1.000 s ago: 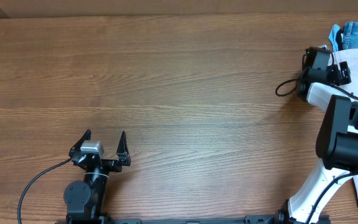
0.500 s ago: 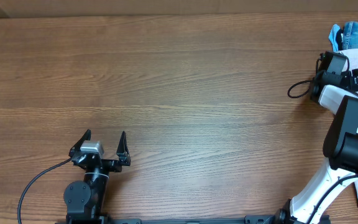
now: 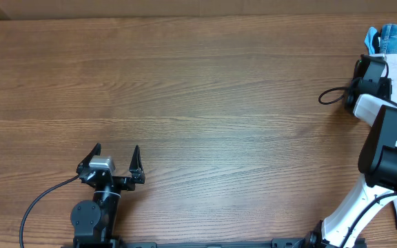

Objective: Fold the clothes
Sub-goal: 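Grasp the beige trousers waistband with the right gripper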

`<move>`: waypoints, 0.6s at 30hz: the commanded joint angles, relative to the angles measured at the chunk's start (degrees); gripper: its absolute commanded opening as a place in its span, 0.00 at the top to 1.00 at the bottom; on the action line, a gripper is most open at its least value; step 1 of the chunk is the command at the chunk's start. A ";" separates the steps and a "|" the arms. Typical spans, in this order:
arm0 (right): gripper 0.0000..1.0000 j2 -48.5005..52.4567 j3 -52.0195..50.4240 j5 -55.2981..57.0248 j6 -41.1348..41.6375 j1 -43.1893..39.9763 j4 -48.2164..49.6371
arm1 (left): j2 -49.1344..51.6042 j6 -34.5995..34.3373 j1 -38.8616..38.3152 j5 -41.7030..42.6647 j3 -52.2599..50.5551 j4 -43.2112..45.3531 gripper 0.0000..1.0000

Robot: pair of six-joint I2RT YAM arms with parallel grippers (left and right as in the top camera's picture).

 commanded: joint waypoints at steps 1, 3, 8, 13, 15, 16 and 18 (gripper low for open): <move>0.89 0.76 1.29 4.13 4.17 0.26 2.01 | -0.04 1.05 0.57 -1.01 -0.37 0.02 0.00; 0.96 0.68 1.29 8.20 4.70 0.33 4.61 | -0.04 1.05 0.57 -1.01 -0.37 0.02 0.00; 0.96 -1.05 1.29 12.04 6.88 0.66 6.54 | -0.04 1.05 0.57 -1.01 -0.37 0.02 0.00; 0.96 -4.74 1.29 11.74 11.98 1.68 5.97 | -0.04 1.05 0.57 -1.01 -0.37 0.02 0.00; 0.96 -7.65 1.29 9.92 11.98 3.56 5.25 | -0.04 1.05 0.57 -1.01 -0.37 0.02 0.00; 0.96 -8.63 1.29 9.57 11.98 4.46 5.14 | -0.04 1.05 0.57 -1.01 -0.37 0.02 0.00; 0.96 -10.40 1.29 9.42 11.98 6.32 4.63 | -0.04 1.05 0.57 -1.01 -0.37 0.02 0.00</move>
